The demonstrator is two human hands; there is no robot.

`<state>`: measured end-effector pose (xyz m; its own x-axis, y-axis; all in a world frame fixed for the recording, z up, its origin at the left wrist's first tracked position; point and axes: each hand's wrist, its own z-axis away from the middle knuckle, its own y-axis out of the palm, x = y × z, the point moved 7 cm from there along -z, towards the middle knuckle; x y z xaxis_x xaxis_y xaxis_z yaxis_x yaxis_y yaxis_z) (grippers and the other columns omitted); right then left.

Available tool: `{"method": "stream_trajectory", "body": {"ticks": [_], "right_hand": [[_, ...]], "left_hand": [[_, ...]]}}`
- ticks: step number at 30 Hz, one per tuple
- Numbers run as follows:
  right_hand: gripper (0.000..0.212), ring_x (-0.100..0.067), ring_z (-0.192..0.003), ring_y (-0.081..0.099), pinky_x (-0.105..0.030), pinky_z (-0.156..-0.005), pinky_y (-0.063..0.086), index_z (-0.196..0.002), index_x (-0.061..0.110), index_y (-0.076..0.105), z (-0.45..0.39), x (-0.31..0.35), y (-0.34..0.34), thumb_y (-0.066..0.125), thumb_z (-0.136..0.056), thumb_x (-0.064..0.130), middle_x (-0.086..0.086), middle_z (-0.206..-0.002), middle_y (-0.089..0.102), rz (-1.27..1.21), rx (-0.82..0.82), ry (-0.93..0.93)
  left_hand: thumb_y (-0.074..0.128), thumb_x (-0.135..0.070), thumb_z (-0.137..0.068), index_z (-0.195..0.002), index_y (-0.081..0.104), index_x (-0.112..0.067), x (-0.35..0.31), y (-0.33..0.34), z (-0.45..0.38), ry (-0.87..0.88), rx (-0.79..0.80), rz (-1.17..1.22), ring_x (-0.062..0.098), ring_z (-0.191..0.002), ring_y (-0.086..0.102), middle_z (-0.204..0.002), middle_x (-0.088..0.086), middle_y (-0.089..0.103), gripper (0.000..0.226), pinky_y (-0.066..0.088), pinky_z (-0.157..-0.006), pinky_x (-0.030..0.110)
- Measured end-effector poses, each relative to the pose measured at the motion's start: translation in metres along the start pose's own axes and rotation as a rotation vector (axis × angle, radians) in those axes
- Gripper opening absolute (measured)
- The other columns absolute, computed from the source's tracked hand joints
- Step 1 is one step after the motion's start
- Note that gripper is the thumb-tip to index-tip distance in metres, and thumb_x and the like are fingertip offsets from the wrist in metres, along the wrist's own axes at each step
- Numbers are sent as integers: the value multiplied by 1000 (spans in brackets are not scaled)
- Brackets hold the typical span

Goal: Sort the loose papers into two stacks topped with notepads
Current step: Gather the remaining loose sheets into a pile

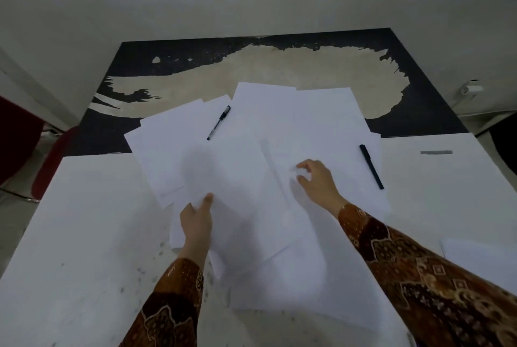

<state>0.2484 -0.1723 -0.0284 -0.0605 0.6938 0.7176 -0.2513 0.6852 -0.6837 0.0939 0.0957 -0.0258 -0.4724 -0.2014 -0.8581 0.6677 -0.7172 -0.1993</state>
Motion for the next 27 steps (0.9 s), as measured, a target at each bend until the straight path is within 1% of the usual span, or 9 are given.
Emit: {"method": "stream_trajectory", "body": {"ticks": [4,7,9,12,14,18,20,24,27], "right_hand": [[68,-28,-144,17,-38,-115,19,-142,13,34,-54,-22,-9,65,-86,35,-12,-154,23,179,-28,62],[88,-28,-147,0,-44,-118,8,-150,17,17,-76,-49,-2,61,-83,53,-11,-159,5,337,14,161],[81,-28,-145,10,-45,-115,14,-149,18,21,-80,-58,-2,56,-85,54,-8,-158,15,376,-55,163],[50,-30,-131,35,-43,-102,31,-138,16,41,-82,-53,-19,53,-92,31,-6,-145,42,380,-235,91],[41,-30,-126,38,-41,-97,35,-134,15,45,-88,-52,-26,50,-94,22,-7,-139,48,374,-235,92],[88,-26,-146,7,-45,-114,14,-149,17,19,-89,-63,-16,59,-82,56,-7,-159,13,310,-50,185],[88,-27,-147,5,-47,-115,12,-150,17,17,-88,-64,-11,58,-83,57,-7,-160,9,349,-38,158],[53,-33,-137,30,-45,-107,30,-139,11,42,-89,-61,-21,56,-92,33,-12,-148,39,306,-154,65],[39,-34,-106,56,-38,-86,45,-127,6,53,-86,-55,-40,48,-90,-1,-18,-111,63,196,-263,49]], "left_hand": [[56,-29,-92,-120,56,-1,8,22,-33,-73,18,-68,34,-105,58,-115,12,61,40,48,-96,47],[53,-17,-91,-104,58,2,18,36,-48,-118,78,-93,34,-90,60,-98,17,63,24,51,-79,39],[52,-11,-91,-92,58,1,22,42,-54,-121,103,-111,32,-81,58,-85,15,60,14,47,-71,35],[52,-12,-90,-88,58,-1,26,43,-56,-119,104,-124,31,-82,58,-85,15,60,13,47,-74,37],[52,-12,-90,-83,57,-3,26,43,-58,-112,93,-136,29,-79,57,-82,14,59,12,46,-70,35],[53,-14,-90,-87,59,0,27,43,-59,-101,119,-141,30,-77,58,-82,15,60,15,48,-69,36],[54,-15,-90,-95,60,3,30,42,-61,-115,120,-130,32,-81,59,-88,18,61,20,51,-75,42],[55,-14,-90,-82,58,-4,30,41,-62,-119,117,-111,31,-80,59,-82,14,60,13,50,-77,41],[54,-13,-90,-80,56,-4,30,41,-61,-123,106,-102,29,-75,57,-79,12,59,14,49,-74,39]]}}
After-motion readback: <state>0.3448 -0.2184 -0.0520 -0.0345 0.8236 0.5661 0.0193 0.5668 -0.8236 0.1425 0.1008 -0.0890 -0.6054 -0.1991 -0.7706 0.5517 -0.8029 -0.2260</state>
